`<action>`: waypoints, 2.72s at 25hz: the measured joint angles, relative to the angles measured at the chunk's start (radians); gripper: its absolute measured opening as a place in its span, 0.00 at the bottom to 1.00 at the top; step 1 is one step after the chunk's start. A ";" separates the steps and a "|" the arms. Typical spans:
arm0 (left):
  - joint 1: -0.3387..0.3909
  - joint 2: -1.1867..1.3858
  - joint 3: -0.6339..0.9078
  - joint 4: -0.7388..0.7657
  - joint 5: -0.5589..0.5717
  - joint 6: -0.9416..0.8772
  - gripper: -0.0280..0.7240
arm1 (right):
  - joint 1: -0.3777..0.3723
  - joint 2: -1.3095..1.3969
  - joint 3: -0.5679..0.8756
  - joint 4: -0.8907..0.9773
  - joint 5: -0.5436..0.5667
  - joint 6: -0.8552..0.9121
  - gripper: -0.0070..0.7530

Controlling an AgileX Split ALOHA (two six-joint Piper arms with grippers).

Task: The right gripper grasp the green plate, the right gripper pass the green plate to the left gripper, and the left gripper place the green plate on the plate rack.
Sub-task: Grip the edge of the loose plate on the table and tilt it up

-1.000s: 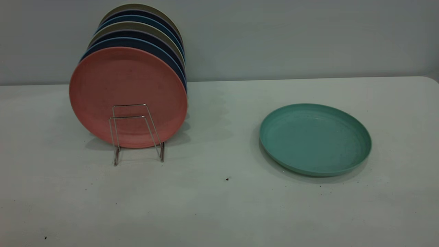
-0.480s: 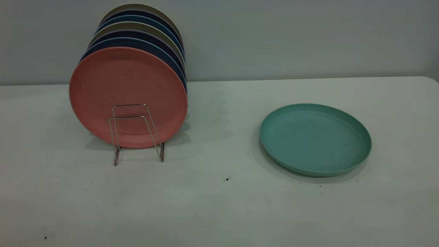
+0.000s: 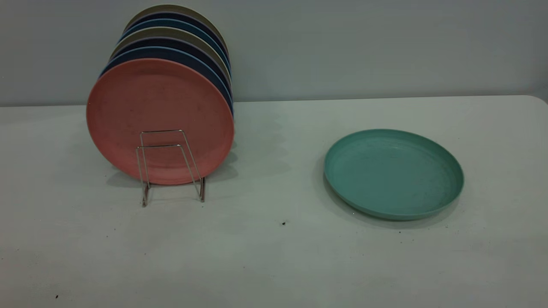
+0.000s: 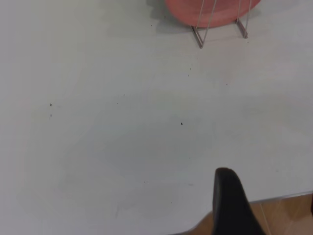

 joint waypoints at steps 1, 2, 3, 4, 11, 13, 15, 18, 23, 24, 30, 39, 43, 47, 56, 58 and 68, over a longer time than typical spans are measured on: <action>0.000 0.000 0.000 0.000 -0.002 0.000 0.60 | 0.000 0.000 0.000 -0.001 0.000 0.000 0.33; 0.000 0.000 0.000 0.000 -0.005 0.000 0.60 | 0.000 0.000 0.000 -0.001 0.000 0.000 0.33; 0.000 0.000 -0.001 0.000 -0.011 0.000 0.60 | 0.000 0.000 0.000 -0.001 0.000 0.002 0.33; 0.000 0.000 -0.006 0.000 -0.024 0.000 0.60 | 0.000 0.000 0.000 -0.001 0.000 0.002 0.33; 0.000 0.039 -0.013 -0.030 -0.177 0.000 0.61 | 0.000 0.000 -0.020 -0.001 -0.102 -0.036 0.38; 0.000 0.096 -0.013 -0.052 -0.217 0.000 0.63 | 0.000 0.006 -0.020 0.001 -0.161 -0.045 0.43; 0.000 0.164 -0.013 -0.086 -0.275 0.002 0.66 | 0.000 0.031 -0.023 0.007 -0.215 -0.049 0.49; 0.000 0.280 -0.013 -0.162 -0.364 0.047 0.71 | 0.000 0.101 -0.023 0.033 -0.281 -0.057 0.57; 0.000 0.472 -0.013 -0.356 -0.470 0.195 0.74 | 0.000 0.245 -0.023 0.162 -0.350 -0.119 0.62; 0.000 0.508 -0.013 -0.389 -0.487 0.240 0.74 | 0.000 0.280 -0.023 0.197 -0.361 -0.139 0.62; 0.000 0.674 -0.013 -0.625 -0.542 0.442 0.75 | 0.000 0.521 -0.023 0.455 -0.444 -0.318 0.63; 0.000 0.800 -0.013 -0.744 -0.562 0.581 0.75 | 0.000 0.940 -0.088 0.624 -0.603 -0.469 0.63; 0.000 0.802 -0.013 -0.748 -0.562 0.604 0.75 | 0.000 1.133 -0.205 0.648 -0.586 -0.508 0.63; 0.000 0.802 -0.013 -0.749 -0.562 0.606 0.75 | -0.029 1.336 -0.326 0.667 -0.510 -0.578 0.63; 0.000 0.802 -0.013 -0.749 -0.576 0.616 0.75 | -0.257 1.724 -0.514 1.008 -0.304 -0.910 0.63; 0.000 0.802 -0.013 -0.749 -0.576 0.619 0.75 | -0.292 1.784 -0.545 1.020 -0.295 -0.930 0.63; 0.000 0.802 -0.013 -0.749 -0.575 0.629 0.75 | -0.335 2.100 -0.691 1.019 -0.366 -0.975 0.63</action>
